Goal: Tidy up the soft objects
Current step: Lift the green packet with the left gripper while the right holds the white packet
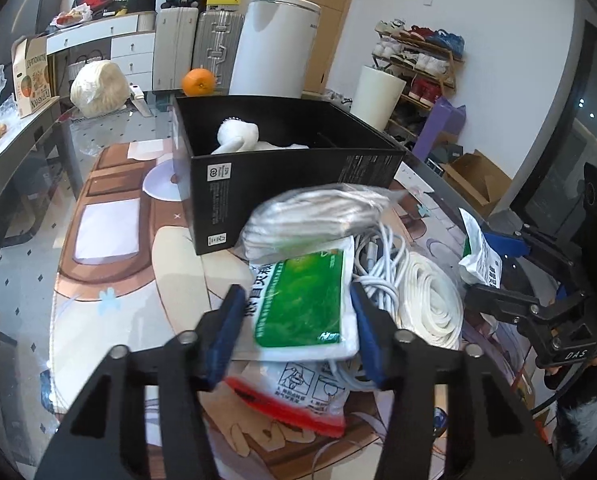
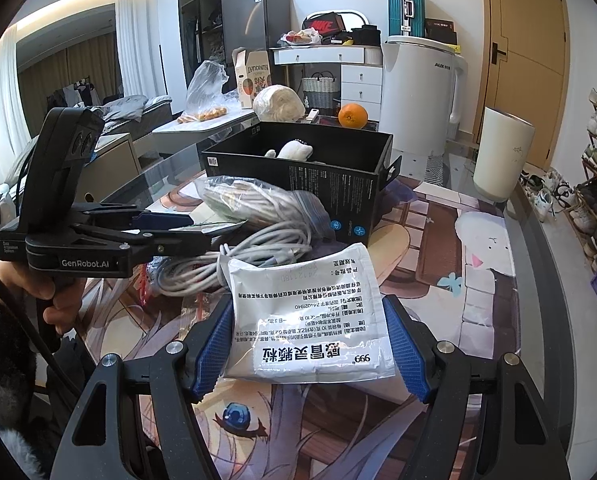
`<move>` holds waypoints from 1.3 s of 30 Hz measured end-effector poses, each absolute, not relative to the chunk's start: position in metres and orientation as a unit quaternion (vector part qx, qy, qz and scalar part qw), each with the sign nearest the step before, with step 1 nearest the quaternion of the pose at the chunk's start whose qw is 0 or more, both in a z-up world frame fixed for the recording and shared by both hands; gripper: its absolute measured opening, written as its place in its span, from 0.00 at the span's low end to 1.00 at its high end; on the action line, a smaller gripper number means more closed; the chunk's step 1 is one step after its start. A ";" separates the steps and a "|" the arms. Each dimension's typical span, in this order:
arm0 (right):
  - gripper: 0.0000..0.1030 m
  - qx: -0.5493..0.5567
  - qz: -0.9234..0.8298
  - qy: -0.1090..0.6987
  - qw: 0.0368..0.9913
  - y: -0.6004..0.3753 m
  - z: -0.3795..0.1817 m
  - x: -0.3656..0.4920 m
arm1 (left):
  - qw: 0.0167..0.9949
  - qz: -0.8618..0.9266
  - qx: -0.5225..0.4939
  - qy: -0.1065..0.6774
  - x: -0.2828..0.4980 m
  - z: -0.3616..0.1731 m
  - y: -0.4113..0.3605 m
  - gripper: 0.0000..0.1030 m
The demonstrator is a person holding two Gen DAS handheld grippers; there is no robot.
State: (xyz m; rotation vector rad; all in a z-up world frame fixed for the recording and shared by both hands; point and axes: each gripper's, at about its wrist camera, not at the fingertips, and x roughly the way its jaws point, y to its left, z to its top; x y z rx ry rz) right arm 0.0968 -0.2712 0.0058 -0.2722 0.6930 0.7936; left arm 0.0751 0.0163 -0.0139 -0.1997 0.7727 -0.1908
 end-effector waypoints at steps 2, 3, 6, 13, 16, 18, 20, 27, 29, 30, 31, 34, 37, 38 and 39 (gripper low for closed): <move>0.71 -0.130 0.377 0.330 0.856 -0.271 0.006 0.097 | 0.919 -0.090 -0.096 0.372 0.074 -0.014 0.017 0.43; 0.71 -0.129 0.377 0.330 0.856 -0.271 0.006 0.097 | 0.920 -0.089 -0.093 0.370 0.073 -0.013 0.016 0.42; 0.71 -0.130 0.376 0.329 0.856 -0.272 0.007 0.096 | 0.923 -0.088 -0.089 0.363 0.068 -0.012 0.015 0.39; 0.71 -0.129 0.377 0.324 0.858 -0.272 0.011 0.092 | 0.931 -0.088 -0.094 0.340 0.053 -0.004 0.018 0.39; 0.71 -0.129 0.378 0.319 0.860 -0.272 0.014 0.090 | 0.936 -0.087 -0.094 0.329 0.047 0.003 0.018 0.36; 0.71 -0.127 0.380 0.311 0.862 -0.272 0.018 0.088 | 0.939 -0.086 -0.093 0.320 0.042 0.009 0.018 0.22; 0.71 -0.126 0.382 0.307 0.862 -0.272 0.021 0.086 | 0.942 -0.084 -0.093 0.312 0.038 0.014 0.020 0.22; 0.71 -0.127 0.382 0.308 0.862 -0.269 0.022 0.085 | 0.943 -0.075 -0.086 0.311 0.038 0.015 0.024 0.23; 0.71 -0.128 0.382 0.310 0.861 -0.268 0.021 0.086 | 0.941 -0.073 -0.090 0.319 0.040 0.011 0.025 0.26; 0.71 -0.128 0.382 0.311 0.861 -0.268 0.020 0.086 | 0.940 -0.073 -0.092 0.321 0.041 0.009 0.027 0.28; 0.71 -0.128 0.383 0.311 0.860 -0.267 0.020 0.087 | 0.938 -0.071 -0.092 0.326 0.043 0.007 0.029 0.32; 0.71 -0.130 0.383 0.313 0.859 -0.267 0.019 0.087 | 0.935 -0.063 -0.092 0.337 0.047 0.001 0.030 0.34; 0.71 -0.129 0.383 0.315 0.859 -0.267 0.018 0.088 | 0.934 -0.056 -0.084 0.343 0.050 -0.006 0.030 0.32; 0.71 -0.129 0.382 0.315 0.859 -0.267 0.018 0.089 | 0.934 -0.058 -0.079 0.344 0.050 -0.007 0.028 0.24; 0.71 -0.129 0.383 0.315 0.859 -0.266 0.018 0.089 | 0.934 -0.058 -0.075 0.343 0.051 -0.007 0.027 0.21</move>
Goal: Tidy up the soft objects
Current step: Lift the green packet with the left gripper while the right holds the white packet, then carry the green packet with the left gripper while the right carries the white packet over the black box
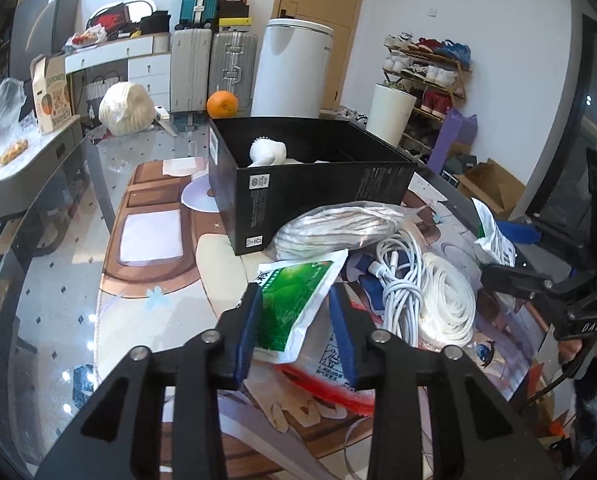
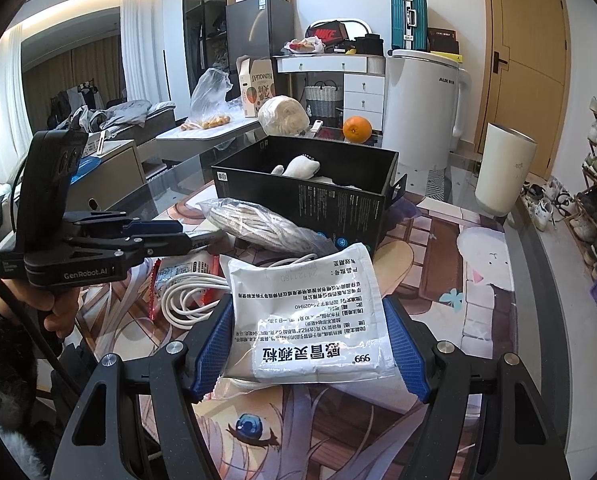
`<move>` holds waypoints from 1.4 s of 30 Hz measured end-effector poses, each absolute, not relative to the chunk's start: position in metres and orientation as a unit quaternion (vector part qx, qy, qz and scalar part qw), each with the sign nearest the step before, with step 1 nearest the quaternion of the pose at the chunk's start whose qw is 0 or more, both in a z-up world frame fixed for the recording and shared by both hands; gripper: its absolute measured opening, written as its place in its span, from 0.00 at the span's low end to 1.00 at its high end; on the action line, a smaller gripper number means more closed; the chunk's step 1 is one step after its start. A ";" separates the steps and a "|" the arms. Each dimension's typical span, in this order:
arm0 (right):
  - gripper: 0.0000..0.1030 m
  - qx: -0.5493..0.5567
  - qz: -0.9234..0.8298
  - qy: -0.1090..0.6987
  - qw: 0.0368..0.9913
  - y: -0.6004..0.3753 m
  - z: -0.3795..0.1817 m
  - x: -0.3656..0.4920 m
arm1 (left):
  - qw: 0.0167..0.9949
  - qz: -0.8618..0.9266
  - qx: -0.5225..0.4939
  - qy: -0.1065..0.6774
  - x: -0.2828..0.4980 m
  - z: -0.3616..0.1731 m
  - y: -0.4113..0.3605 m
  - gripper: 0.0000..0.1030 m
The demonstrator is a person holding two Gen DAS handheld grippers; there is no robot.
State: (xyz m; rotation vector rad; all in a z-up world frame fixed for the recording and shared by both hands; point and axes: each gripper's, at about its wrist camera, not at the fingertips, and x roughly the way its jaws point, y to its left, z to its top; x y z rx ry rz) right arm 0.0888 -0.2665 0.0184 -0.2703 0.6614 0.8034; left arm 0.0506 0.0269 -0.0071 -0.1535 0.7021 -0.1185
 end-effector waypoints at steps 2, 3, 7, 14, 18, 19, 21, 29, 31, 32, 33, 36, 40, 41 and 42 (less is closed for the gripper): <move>0.71 -0.129 0.382 0.314 0.859 -0.267 0.019 0.089 | 0.937 -0.058 -0.065 0.339 0.050 -0.006 0.024 0.13; 0.71 -0.129 0.383 0.314 0.859 -0.267 0.018 0.089 | 0.937 -0.056 -0.061 0.339 0.050 -0.006 0.023 0.12; 0.71 -0.128 0.383 0.315 0.859 -0.267 0.018 0.089 | 0.938 -0.055 -0.064 0.335 0.050 -0.005 0.025 0.09; 0.71 -0.129 0.384 0.316 0.858 -0.267 0.018 0.089 | 0.937 -0.036 -0.069 0.341 0.050 -0.005 0.033 0.57; 0.71 -0.129 0.383 0.318 0.858 -0.267 0.017 0.089 | 0.933 -0.011 -0.084 0.351 0.053 -0.009 0.044 0.78; 0.71 -0.129 0.384 0.319 0.857 -0.266 0.016 0.089 | 0.931 -0.007 -0.087 0.355 0.054 -0.010 0.047 0.79; 0.71 -0.129 0.384 0.320 0.856 -0.266 0.015 0.090 | 0.928 0.003 -0.094 0.362 0.057 -0.012 0.054 0.79; 0.71 -0.128 0.387 0.323 0.854 -0.264 0.013 0.090 | 0.911 0.016 -0.053 0.408 0.075 -0.024 0.050 0.79; 0.71 -0.128 0.388 0.322 0.854 -0.264 0.013 0.090 | 0.907 0.014 -0.044 0.419 0.078 -0.027 0.046 0.69; 0.71 -0.128 0.388 0.322 0.854 -0.264 0.013 0.090 | 0.906 0.011 -0.038 0.421 0.080 -0.028 0.044 0.65; 0.71 -0.128 0.388 0.322 0.854 -0.264 0.013 0.090 | 0.907 0.006 -0.033 0.420 0.080 -0.027 0.042 0.57; 0.71 -0.128 0.387 0.323 0.854 -0.264 0.013 0.090 | 0.911 -0.002 -0.015 0.412 0.077 -0.026 0.036 0.36; 0.71 -0.126 0.385 0.320 0.856 -0.265 0.015 0.089 | 0.918 -0.004 -0.019 0.397 0.071 -0.022 0.037 0.13; 0.71 -0.125 0.384 0.320 0.857 -0.266 0.016 0.089 | 0.919 -0.004 -0.019 0.394 0.069 -0.021 0.037 0.12; 0.71 -0.125 0.384 0.319 0.857 -0.266 0.016 0.089 | 0.921 -0.007 -0.019 0.390 0.067 -0.020 0.036 0.12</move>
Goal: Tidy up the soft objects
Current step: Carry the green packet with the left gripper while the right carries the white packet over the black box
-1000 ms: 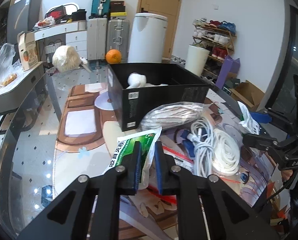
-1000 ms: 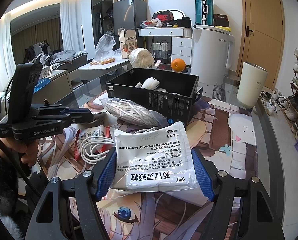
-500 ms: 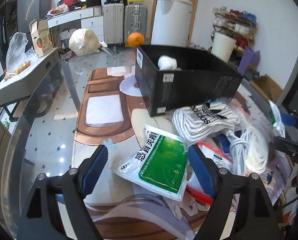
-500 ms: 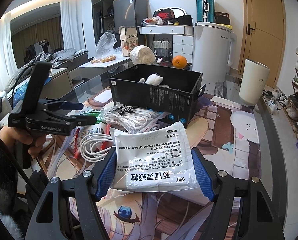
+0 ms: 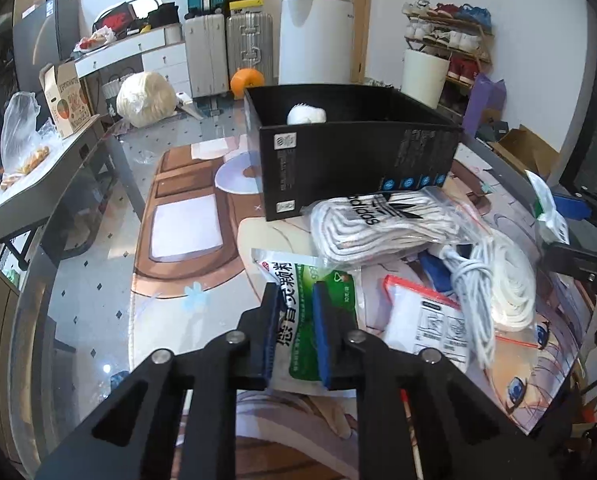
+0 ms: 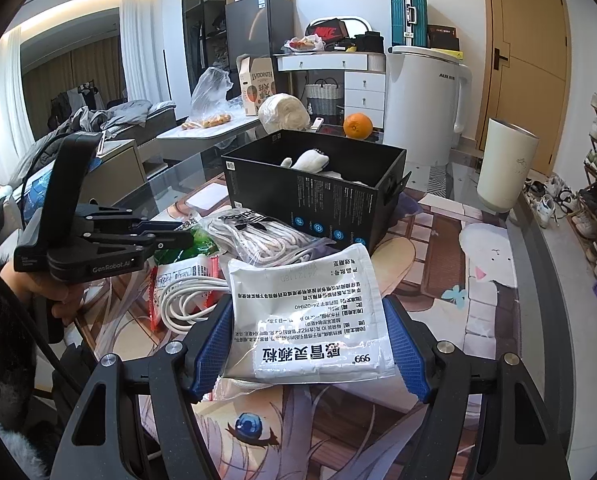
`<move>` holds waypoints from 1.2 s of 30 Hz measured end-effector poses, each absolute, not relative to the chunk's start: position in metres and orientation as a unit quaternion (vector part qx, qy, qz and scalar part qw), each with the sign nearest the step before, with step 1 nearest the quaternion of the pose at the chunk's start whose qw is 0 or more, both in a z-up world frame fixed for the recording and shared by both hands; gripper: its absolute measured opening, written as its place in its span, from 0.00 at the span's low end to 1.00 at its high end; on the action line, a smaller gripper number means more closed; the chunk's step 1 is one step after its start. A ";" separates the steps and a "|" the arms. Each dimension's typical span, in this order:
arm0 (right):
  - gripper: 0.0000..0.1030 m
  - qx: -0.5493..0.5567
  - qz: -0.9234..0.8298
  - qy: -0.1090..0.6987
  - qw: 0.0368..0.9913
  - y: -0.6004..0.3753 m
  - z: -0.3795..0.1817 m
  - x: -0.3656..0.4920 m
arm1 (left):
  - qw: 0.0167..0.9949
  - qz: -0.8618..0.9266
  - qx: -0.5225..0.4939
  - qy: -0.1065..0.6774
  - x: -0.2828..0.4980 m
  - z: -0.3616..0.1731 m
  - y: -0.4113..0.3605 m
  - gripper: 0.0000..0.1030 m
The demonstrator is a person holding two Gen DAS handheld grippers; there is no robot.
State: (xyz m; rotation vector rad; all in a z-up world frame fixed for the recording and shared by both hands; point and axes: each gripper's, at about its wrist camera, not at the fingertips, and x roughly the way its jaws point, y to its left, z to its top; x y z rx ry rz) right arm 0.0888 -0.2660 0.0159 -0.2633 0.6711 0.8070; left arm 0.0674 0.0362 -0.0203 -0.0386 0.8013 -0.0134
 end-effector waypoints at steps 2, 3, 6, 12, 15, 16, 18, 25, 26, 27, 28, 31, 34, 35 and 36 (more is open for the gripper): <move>0.71 -0.126 0.383 0.319 0.858 -0.266 0.017 0.088 | 0.923 -0.007 -0.019 0.384 0.064 -0.018 0.035 0.11; 0.71 -0.126 0.383 0.318 0.858 -0.266 0.017 0.088 | 0.925 -0.007 -0.021 0.379 0.062 -0.017 0.035 0.11; 0.71 -0.126 0.382 0.316 0.859 -0.267 0.018 0.087 | 0.929 -0.006 -0.030 0.368 0.057 -0.014 0.037 0.10; 0.71 -0.125 0.381 0.312 0.861 -0.266 0.020 0.087 | 0.939 0.000 -0.052 0.339 0.048 -0.003 0.047 0.10; 0.71 -0.123 0.381 0.309 0.863 -0.266 0.022 0.086 | 0.945 0.002 -0.063 0.321 0.043 0.006 0.052 0.09; 0.71 -0.124 0.381 0.308 0.863 -0.265 0.023 0.087 | 0.947 0.003 -0.069 0.315 0.042 0.009 0.054 0.09; 0.71 -0.124 0.380 0.302 0.865 -0.264 0.025 0.086 | 0.950 0.003 -0.078 0.302 0.040 0.013 0.056 0.09; 0.71 -0.119 0.380 0.283 0.873 -0.259 0.038 0.092 | 0.958 -0.005 -0.103 0.269 0.037 0.028 0.062 0.09; 0.71 -0.119 0.380 0.280 0.874 -0.257 0.040 0.094 | 0.959 -0.007 -0.104 0.263 0.037 0.031 0.062 0.09; 0.71 -0.119 0.380 0.278 0.874 -0.255 0.042 0.096 | 0.960 -0.009 -0.106 0.259 0.038 0.033 0.062 0.09; 0.71 -0.119 0.381 0.276 0.874 -0.254 0.043 0.097 | 0.960 -0.012 -0.108 0.257 0.040 0.036 0.062 0.09; 0.71 -0.121 0.382 0.270 0.876 -0.247 0.048 0.105 | 0.963 -0.017 -0.107 0.247 0.046 0.042 0.060 0.09; 0.71 -0.122 0.382 0.268 0.876 -0.240 0.052 0.114 | 0.964 -0.028 -0.110 0.239 0.054 0.048 0.057 0.09; 0.71 -0.123 0.382 0.268 0.876 -0.238 0.053 0.118 | 0.965 -0.027 -0.109 0.238 0.058 0.049 0.055 0.09; 0.71 -0.124 0.381 0.268 0.876 -0.235 0.053 0.122 | 0.965 -0.029 -0.108 0.238 0.062 0.050 0.054 0.09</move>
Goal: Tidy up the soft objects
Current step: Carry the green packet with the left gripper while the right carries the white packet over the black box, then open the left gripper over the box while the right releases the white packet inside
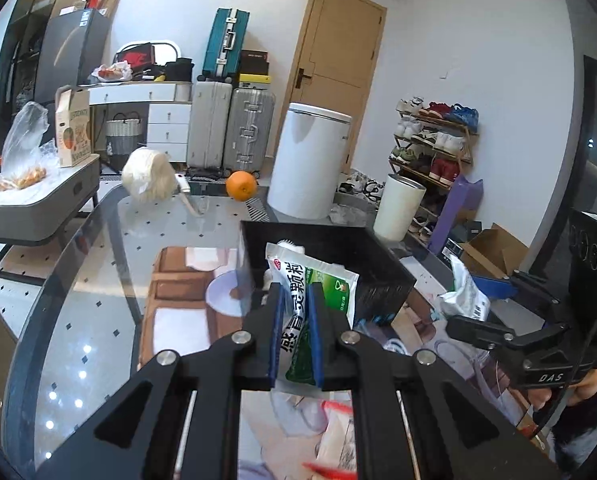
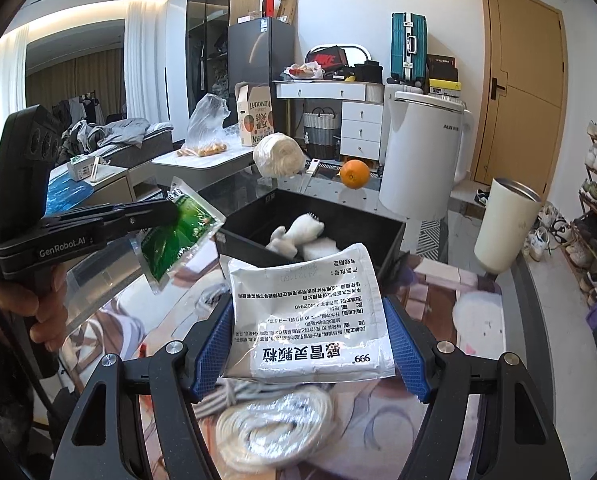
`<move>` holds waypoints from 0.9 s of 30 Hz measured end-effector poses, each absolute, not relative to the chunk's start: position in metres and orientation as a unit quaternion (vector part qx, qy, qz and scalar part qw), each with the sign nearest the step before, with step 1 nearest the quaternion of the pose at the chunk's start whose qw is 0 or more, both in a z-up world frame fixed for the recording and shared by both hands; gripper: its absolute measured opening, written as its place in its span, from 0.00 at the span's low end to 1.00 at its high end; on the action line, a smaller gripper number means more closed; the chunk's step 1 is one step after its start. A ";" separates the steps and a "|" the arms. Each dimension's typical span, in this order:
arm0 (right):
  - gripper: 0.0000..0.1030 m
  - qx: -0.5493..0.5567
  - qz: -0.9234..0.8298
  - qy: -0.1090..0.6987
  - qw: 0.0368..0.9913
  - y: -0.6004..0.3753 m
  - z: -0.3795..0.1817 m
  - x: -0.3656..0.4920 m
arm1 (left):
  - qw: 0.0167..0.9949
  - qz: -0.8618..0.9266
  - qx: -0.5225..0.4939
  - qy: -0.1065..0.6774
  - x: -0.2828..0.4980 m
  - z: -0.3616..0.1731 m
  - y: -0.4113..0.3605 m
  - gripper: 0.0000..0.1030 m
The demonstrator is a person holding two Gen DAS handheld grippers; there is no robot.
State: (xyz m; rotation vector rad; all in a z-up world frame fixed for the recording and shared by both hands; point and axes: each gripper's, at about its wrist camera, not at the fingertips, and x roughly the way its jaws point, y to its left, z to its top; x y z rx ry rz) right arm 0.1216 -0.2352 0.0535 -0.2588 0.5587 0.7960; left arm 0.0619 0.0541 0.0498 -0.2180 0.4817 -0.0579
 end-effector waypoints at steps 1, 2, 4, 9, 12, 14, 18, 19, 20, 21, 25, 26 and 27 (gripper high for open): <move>0.71 -0.125 0.381 0.268 0.876 -0.233 0.055 0.126 | 0.965 -0.031 -0.108 0.237 0.065 0.051 0.053 0.09; 0.71 -0.125 0.381 0.268 0.876 -0.230 0.056 0.130 | 0.965 -0.034 -0.109 0.235 0.070 0.053 0.052 0.09; 0.71 -0.125 0.380 0.267 0.877 -0.226 0.059 0.139 | 0.966 -0.038 -0.107 0.234 0.076 0.054 0.051 0.09; 0.71 -0.130 0.378 0.271 0.876 -0.213 0.061 0.163 | 0.965 -0.042 -0.106 0.234 0.095 0.057 0.050 0.09; 0.71 -0.130 0.377 0.273 0.875 -0.207 0.062 0.176 | 0.966 -0.039 -0.102 0.235 0.106 0.059 0.051 0.09; 0.71 -0.129 0.378 0.277 0.874 -0.202 0.061 0.187 | 0.966 -0.035 -0.097 0.237 0.113 0.060 0.050 0.09; 0.71 -0.136 0.380 0.283 0.870 -0.192 0.057 0.203 | 0.966 -0.031 -0.093 0.241 0.130 0.058 0.050 0.09; 0.71 -0.138 0.382 0.285 0.868 -0.188 0.056 0.207 | 0.966 -0.030 -0.093 0.240 0.132 0.058 0.051 0.09; 0.71 -0.141 0.384 0.287 0.866 -0.185 0.055 0.211 | 0.966 -0.029 -0.091 0.242 0.136 0.057 0.051 0.09; 0.71 -0.144 0.384 0.288 0.865 -0.182 0.053 0.215 | 0.966 -0.027 -0.091 0.242 0.139 0.057 0.051 0.09; 0.71 -0.158 0.390 0.293 0.859 -0.171 0.046 0.227 | 0.964 -0.020 -0.093 0.247 0.152 0.054 0.055 0.09; 0.71 -0.163 0.393 0.294 0.856 -0.168 0.044 0.229 | 0.964 -0.020 -0.093 0.248 0.156 0.052 0.056 0.09; 0.71 -0.167 0.396 0.294 0.854 -0.166 0.043 0.232 | 0.963 -0.020 -0.094 0.251 0.158 0.050 0.056 0.09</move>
